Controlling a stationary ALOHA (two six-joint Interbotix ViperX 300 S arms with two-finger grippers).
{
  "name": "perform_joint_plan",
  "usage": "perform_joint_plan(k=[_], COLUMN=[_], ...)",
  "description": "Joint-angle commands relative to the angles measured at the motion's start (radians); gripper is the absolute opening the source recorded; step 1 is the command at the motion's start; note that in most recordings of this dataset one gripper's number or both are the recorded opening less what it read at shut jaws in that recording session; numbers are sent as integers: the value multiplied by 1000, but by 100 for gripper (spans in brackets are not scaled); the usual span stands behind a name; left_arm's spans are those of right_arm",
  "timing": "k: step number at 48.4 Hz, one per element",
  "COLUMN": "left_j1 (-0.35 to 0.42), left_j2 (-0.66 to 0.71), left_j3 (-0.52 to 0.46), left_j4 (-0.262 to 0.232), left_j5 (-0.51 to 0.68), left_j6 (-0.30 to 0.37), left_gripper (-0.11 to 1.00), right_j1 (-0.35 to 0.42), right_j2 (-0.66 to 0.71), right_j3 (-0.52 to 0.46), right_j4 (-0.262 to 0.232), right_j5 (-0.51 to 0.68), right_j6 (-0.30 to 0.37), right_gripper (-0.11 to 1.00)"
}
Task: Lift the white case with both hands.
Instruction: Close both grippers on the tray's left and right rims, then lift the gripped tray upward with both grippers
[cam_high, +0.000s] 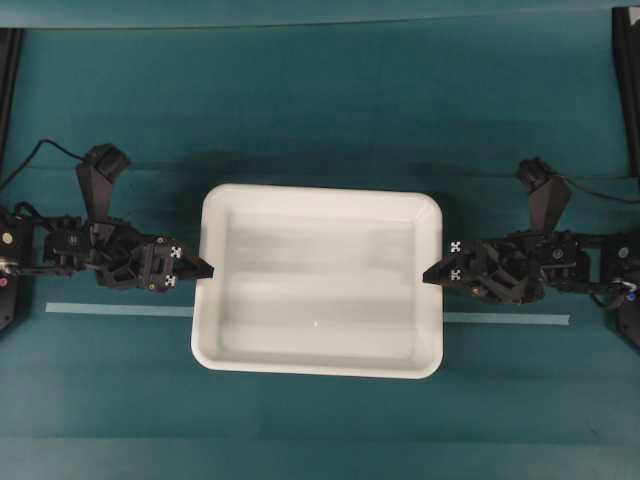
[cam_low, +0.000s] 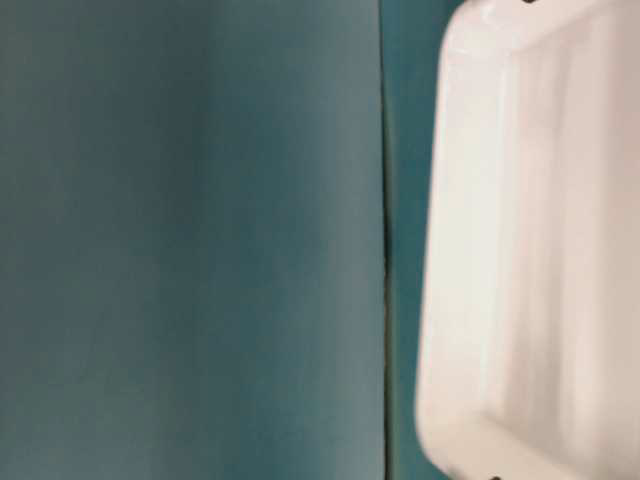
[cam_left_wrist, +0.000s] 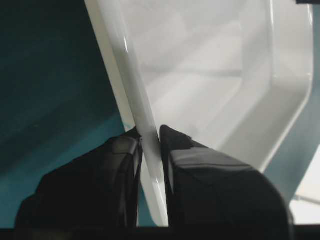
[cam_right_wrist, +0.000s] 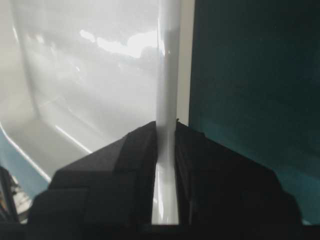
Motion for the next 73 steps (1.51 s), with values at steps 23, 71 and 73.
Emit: perform_joint_plan(k=[23, 71, 73], left_j1=[-21, -28, -28], left_j2=[-184, -423, -436], left_j3=[-66, -242, -249], left_j4=[3, 3, 3], left_j5=[184, 383, 399], left_j6=[-78, -89, -89], left_gripper=[9, 8, 8], right_j1=[-25, -77, -83], right_j2=[-215, -554, -571], right_j3=[-92, -249, -258], right_j4=[-3, -15, -15], right_j5=[249, 658, 669], right_j6=[-9, -14, -14], right_gripper=[11, 11, 11])
